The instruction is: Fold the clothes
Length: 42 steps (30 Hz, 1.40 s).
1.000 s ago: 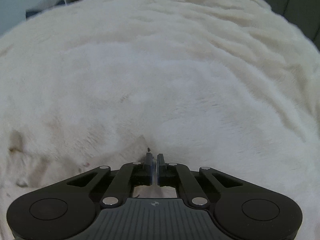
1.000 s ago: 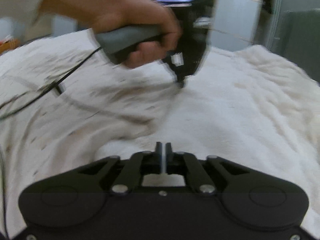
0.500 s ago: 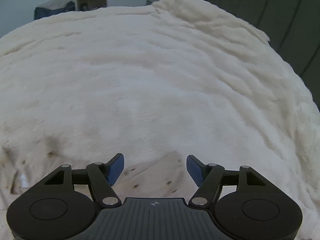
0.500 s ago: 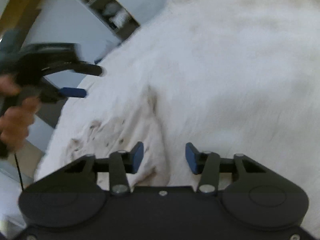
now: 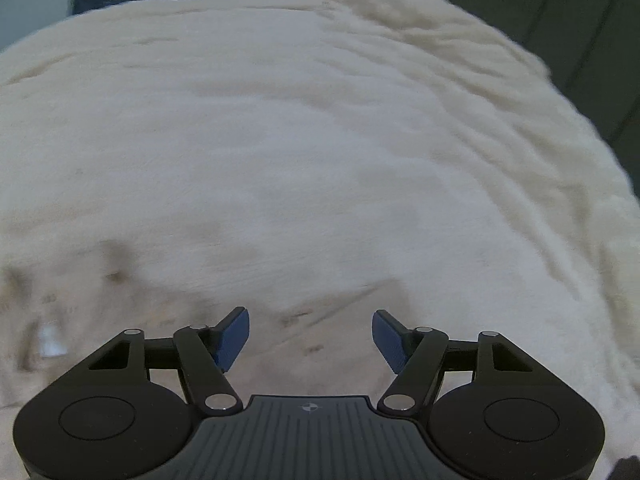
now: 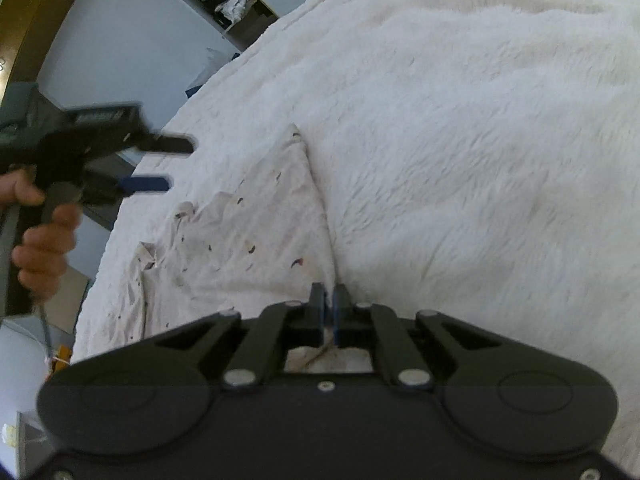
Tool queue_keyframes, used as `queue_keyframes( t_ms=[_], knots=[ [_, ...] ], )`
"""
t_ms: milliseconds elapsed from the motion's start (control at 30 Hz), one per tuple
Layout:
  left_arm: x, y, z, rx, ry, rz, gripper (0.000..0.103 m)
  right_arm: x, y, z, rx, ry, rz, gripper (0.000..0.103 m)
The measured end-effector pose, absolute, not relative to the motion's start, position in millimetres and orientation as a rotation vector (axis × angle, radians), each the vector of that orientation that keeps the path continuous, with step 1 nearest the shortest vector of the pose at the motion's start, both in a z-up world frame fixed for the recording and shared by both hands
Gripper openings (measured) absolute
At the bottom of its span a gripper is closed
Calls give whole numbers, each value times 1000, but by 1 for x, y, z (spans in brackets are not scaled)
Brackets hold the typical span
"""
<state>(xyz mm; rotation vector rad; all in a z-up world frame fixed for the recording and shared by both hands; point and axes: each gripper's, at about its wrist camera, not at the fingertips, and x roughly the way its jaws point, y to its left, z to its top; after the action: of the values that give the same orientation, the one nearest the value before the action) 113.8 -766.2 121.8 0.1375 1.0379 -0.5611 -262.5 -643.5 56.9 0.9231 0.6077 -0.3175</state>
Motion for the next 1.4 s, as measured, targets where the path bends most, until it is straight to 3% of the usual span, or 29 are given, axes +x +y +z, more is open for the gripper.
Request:
queue_keyframes(
  t_ms=[133, 167, 367, 567, 900, 1000, 1200, 1233, 1333, 1400],
  knots=[
    [115, -790, 102, 333, 1040, -633, 26, -261, -649, 56, 925, 616, -298, 3],
    [115, -791, 100, 373, 1038, -658, 22, -260, -650, 56, 923, 618, -294, 3],
    [129, -765, 104, 453, 1036, -767, 21, -258, -653, 59, 924, 616, -274, 3],
    [151, -752, 87, 369, 1194, -910, 21, -256, -651, 63, 931, 600, -263, 3],
    [147, -756, 78, 490, 1144, -888, 22, -258, -650, 64, 945, 584, -262, 3],
    [151, -751, 77, 498, 1132, -867, 28, -258, -651, 63, 951, 584, -263, 3],
    [150, -748, 72, 471, 1202, -930, 28, -260, -655, 62, 986, 573, -259, 3],
    [149, -750, 70, 485, 1202, -929, 25, -260, -654, 63, 988, 573, -260, 3],
    [151, -752, 74, 497, 1180, -902, 2, -259, -653, 63, 989, 570, -262, 3],
    [154, -751, 81, 477, 1156, -891, 0, -260, -653, 63, 994, 565, -259, 3]
  ],
)
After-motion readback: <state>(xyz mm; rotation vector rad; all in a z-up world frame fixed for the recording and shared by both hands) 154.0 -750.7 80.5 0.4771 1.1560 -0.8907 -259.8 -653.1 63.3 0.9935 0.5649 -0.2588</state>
